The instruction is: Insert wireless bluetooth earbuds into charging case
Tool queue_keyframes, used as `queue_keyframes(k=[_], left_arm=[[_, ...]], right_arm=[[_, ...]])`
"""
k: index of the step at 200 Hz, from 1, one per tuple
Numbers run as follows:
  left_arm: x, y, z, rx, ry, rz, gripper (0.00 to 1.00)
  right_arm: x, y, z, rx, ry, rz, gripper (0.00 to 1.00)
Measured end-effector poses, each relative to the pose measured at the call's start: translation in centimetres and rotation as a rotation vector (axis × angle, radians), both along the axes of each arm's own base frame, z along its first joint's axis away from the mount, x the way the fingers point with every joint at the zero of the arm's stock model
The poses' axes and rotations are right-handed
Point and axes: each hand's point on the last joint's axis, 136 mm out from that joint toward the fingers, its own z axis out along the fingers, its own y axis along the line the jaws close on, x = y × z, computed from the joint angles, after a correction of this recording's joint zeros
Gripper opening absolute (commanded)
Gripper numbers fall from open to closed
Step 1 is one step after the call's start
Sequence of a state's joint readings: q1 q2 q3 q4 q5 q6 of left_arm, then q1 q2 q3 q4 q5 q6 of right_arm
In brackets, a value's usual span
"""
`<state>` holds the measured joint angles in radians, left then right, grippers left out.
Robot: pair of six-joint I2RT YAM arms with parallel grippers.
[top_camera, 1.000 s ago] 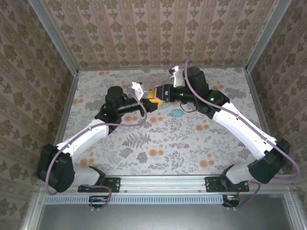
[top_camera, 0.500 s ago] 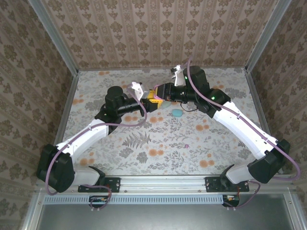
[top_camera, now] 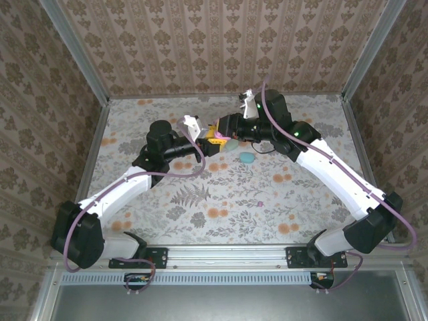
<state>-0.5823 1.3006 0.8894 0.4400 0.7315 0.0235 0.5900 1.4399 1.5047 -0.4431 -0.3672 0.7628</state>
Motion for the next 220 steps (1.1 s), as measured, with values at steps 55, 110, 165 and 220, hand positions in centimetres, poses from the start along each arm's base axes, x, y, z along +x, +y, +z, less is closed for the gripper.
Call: queue_keyframes(k=[55,110,165,220], left_arm=[[-0.1,-0.1,0.0,0.000,0.000,-0.003,0.31],[-0.1,-0.2,-0.1,0.001,0.002,0.002,0.30],[0.5,0.2,0.8,-0.030,-0.036,0.031,0.30],[0.8,0.6,0.5,-0.032,-0.039,0.067,0.30]], right_arm=[[0.0,-0.2,-0.1,-0.022,0.004,-0.017,0.35],[-0.2,-0.2,0.2,-0.027,-0.013,-0.022,0.44],[-1.6,-2.2,2.0,-0.033,-0.057,-0.050,0.47],[-3.9,-7.9,1.8,-0.076,-0.115,-0.158,0.44]])
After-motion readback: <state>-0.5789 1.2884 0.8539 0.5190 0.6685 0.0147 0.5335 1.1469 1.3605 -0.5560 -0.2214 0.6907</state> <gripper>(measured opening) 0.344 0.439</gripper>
